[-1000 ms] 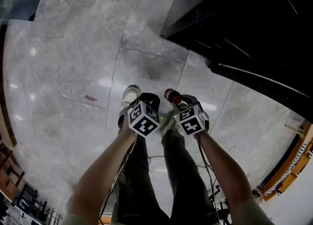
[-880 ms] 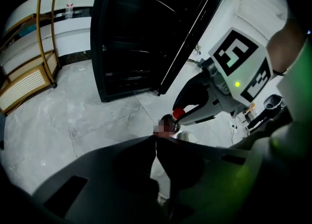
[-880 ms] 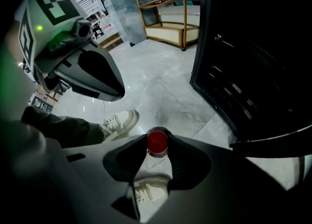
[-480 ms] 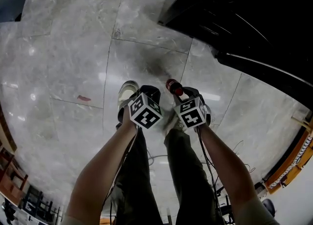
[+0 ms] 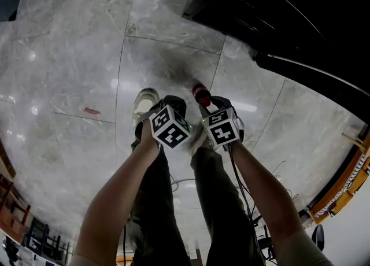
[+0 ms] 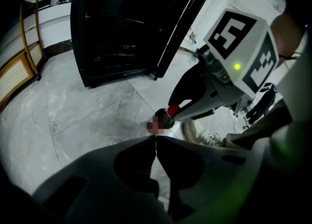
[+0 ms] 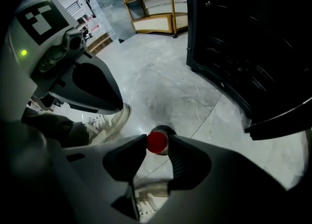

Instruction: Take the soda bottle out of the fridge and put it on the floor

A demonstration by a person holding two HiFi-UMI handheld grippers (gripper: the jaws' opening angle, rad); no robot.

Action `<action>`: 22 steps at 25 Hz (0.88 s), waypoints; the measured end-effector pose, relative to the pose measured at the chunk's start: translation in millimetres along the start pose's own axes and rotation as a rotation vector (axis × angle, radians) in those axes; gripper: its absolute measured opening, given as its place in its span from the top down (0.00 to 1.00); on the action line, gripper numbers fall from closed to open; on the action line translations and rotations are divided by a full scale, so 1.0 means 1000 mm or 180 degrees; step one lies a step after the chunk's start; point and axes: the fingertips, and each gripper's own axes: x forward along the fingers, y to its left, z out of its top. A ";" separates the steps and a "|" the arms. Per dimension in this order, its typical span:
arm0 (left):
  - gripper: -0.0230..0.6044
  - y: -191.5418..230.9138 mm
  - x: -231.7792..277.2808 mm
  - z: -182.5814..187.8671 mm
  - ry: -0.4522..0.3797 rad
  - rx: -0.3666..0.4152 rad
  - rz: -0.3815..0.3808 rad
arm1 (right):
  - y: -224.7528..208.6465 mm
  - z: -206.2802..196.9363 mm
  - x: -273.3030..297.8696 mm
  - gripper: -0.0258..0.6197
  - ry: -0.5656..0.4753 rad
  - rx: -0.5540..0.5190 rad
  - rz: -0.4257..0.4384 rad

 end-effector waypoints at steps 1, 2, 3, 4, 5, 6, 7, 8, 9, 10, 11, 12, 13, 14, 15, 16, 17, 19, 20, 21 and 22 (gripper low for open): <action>0.95 0.001 -0.002 0.001 -0.0010 -0.0024 0.0002 | 0.000 0.000 -0.001 0.77 0.0007 -0.0005 -0.0011; 0.95 0.002 -0.004 0.002 -0.0022 -0.0043 0.0008 | -0.001 0.001 -0.002 0.77 0.0008 -0.0012 -0.0031; 0.95 0.003 -0.007 0.003 -0.0034 -0.0055 0.0016 | -0.003 0.003 -0.004 0.77 0.0002 -0.0011 -0.0053; 0.95 0.004 -0.010 0.005 -0.0047 -0.0062 0.0025 | -0.004 0.004 -0.006 0.76 -0.0011 0.0007 -0.0066; 0.95 0.006 -0.014 0.006 -0.0056 -0.0066 0.0036 | -0.004 0.006 -0.007 0.74 -0.0032 0.0041 -0.0063; 0.95 0.009 -0.019 0.006 -0.0059 -0.0070 0.0052 | -0.003 0.008 -0.008 0.74 -0.0051 0.0081 -0.0048; 0.95 0.011 -0.024 0.007 -0.0055 -0.0073 0.0069 | -0.002 0.008 -0.010 0.74 -0.0055 0.0114 -0.0029; 0.95 0.012 -0.029 0.008 -0.0051 -0.0079 0.0084 | -0.001 0.008 -0.013 0.74 -0.0040 0.0132 -0.0016; 0.95 0.013 -0.034 0.009 -0.0049 -0.0089 0.0093 | 0.000 0.006 -0.017 0.74 -0.0013 0.0139 -0.0013; 0.95 0.013 -0.039 0.011 -0.0051 -0.0104 0.0097 | -0.001 0.005 -0.023 0.74 0.0013 0.0148 -0.0019; 0.95 0.013 -0.045 0.014 -0.0056 -0.0125 0.0098 | -0.001 0.005 -0.029 0.74 0.0025 0.0166 -0.0029; 0.95 0.014 -0.053 0.016 -0.0064 -0.0149 0.0100 | -0.003 0.006 -0.036 0.75 0.0020 0.0195 -0.0045; 0.95 0.015 -0.060 0.019 -0.0076 -0.0171 0.0106 | -0.004 0.008 -0.044 0.82 0.0007 0.0233 -0.0070; 0.95 0.016 -0.068 0.022 -0.0087 -0.0184 0.0118 | -0.006 0.012 -0.054 0.87 -0.0005 0.0278 -0.0099; 0.95 0.017 -0.077 0.026 -0.0095 -0.0186 0.0134 | -0.007 0.015 -0.064 0.88 -0.0008 0.0332 -0.0120; 0.95 0.016 -0.085 0.028 -0.0099 -0.0183 0.0150 | -0.006 0.017 -0.074 0.88 -0.0009 0.0394 -0.0132; 0.95 0.015 -0.093 0.031 -0.0100 -0.0181 0.0160 | -0.005 0.017 -0.083 0.88 -0.0013 0.0458 -0.0137; 0.95 0.010 -0.111 0.036 -0.0105 -0.0176 0.0165 | -0.002 0.019 -0.100 0.89 -0.0040 0.0567 -0.0143; 0.95 0.007 -0.120 0.039 -0.0107 -0.0166 0.0163 | -0.001 0.021 -0.108 0.89 -0.0055 0.0611 -0.0151; 0.95 0.005 -0.129 0.042 -0.0113 -0.0154 0.0160 | 0.001 0.023 -0.118 0.90 -0.0061 0.0654 -0.0166; 0.95 0.002 -0.139 0.046 -0.0123 -0.0149 0.0156 | 0.002 0.026 -0.128 0.90 -0.0063 0.0692 -0.0181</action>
